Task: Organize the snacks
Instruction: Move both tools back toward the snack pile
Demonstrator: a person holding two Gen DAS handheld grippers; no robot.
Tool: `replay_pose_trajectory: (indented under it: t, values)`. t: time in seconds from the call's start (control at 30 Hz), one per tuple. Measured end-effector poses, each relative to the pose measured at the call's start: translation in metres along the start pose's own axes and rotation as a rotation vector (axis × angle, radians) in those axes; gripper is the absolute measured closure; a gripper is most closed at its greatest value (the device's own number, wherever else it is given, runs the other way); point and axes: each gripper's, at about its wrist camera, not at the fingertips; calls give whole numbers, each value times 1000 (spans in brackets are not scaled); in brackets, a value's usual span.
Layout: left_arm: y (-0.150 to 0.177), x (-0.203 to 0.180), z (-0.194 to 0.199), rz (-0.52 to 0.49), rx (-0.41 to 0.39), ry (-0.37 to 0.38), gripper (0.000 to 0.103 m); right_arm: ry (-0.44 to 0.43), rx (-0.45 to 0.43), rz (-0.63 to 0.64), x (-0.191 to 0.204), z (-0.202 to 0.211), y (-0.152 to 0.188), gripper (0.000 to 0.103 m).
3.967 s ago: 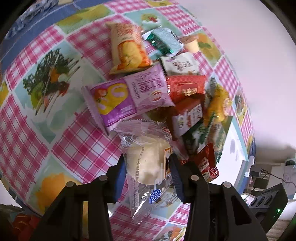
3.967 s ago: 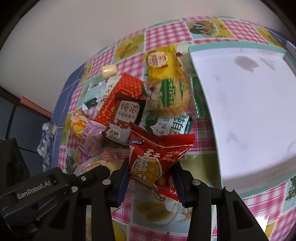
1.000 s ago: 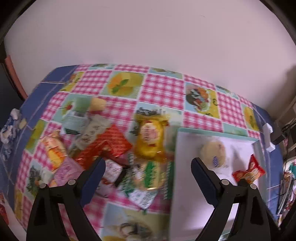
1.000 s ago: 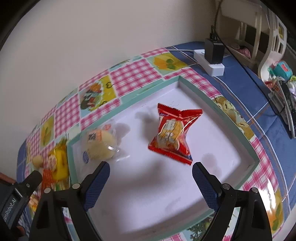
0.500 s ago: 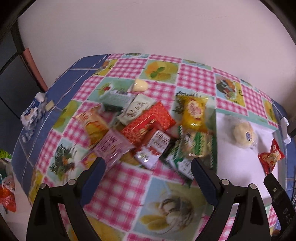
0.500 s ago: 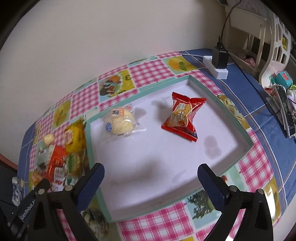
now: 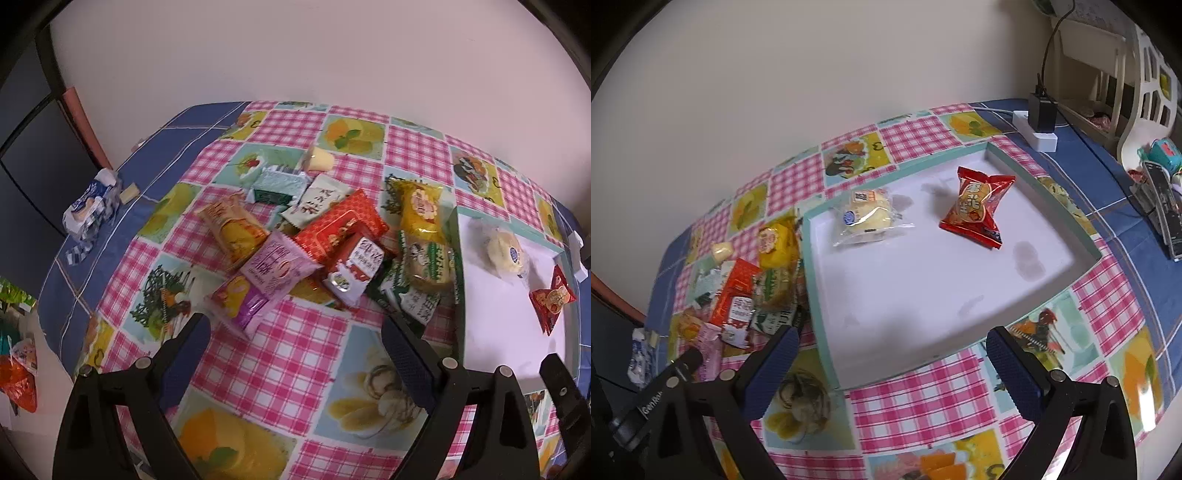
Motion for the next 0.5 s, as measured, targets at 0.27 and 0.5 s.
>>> replay_pose_trajectory:
  t: [0.27, 0.5]
  values:
    - [-7, 33, -6, 93, 34, 9, 9, -61, -4, 48, 17, 0, 0, 0]
    - [-15, 71, -10, 204, 49, 19, 9, -125, 4, 85, 42, -4, -1, 0]
Point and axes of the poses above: each gripper's, at about its wrist camera, not at the fingertips, and z roughly against the way its jaws point, x to its left, y to its underside, and after that the axes turned 14 degrees about x, right-handed
